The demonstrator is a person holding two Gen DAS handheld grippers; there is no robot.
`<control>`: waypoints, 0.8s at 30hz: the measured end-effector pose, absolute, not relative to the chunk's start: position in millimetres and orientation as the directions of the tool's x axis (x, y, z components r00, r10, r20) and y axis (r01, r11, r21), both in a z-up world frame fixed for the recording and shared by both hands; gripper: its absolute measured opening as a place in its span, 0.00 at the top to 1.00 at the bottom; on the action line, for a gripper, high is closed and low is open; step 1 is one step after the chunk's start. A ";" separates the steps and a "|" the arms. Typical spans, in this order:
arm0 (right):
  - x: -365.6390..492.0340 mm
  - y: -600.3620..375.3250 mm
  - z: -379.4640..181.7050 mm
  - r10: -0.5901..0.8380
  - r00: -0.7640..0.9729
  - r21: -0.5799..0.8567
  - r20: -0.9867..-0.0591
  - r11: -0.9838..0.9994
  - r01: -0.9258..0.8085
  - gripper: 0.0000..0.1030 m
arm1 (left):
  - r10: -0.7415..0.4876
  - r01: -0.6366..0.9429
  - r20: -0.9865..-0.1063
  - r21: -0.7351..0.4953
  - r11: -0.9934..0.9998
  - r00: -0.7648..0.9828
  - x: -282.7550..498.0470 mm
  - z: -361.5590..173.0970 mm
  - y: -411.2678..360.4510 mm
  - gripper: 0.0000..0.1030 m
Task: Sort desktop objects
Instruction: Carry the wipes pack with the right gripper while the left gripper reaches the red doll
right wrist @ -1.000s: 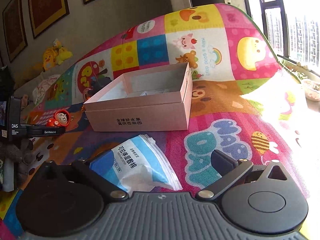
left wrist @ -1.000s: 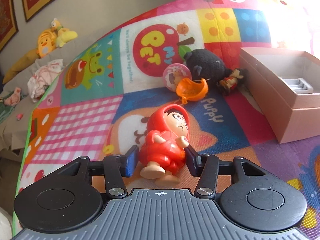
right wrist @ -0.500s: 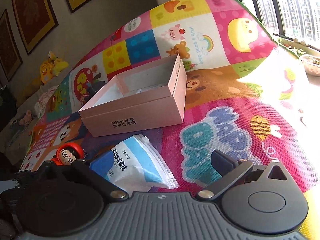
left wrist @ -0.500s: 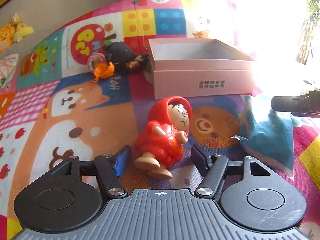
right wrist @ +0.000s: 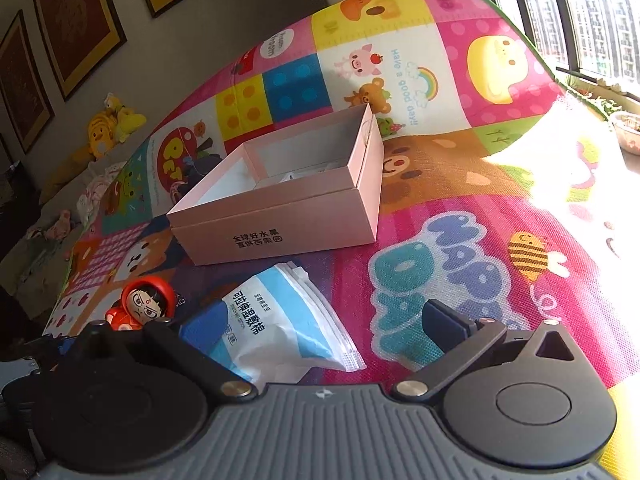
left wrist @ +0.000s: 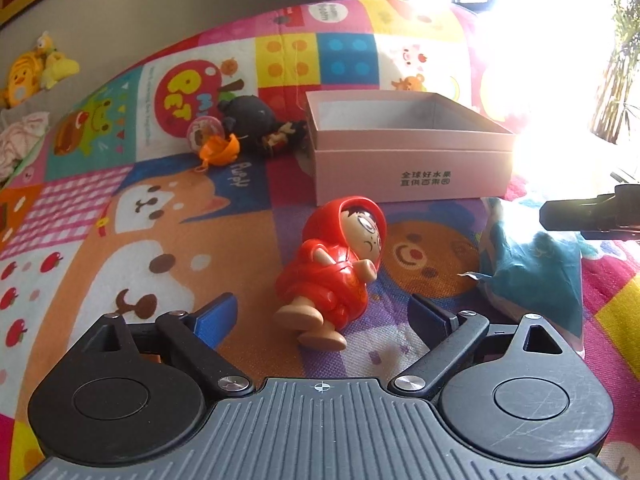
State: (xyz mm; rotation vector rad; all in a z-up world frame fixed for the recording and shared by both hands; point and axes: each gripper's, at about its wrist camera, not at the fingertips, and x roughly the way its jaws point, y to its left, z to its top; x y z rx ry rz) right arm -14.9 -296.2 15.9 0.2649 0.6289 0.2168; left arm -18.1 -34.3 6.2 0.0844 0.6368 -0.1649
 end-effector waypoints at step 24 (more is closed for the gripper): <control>13.4 -273.8 30.2 0.045 0.779 -0.015 -0.626 0.998 -0.069 0.00 | -0.344 0.385 -0.611 -0.070 0.920 0.713 -41.0 13.3 -51.2 0.02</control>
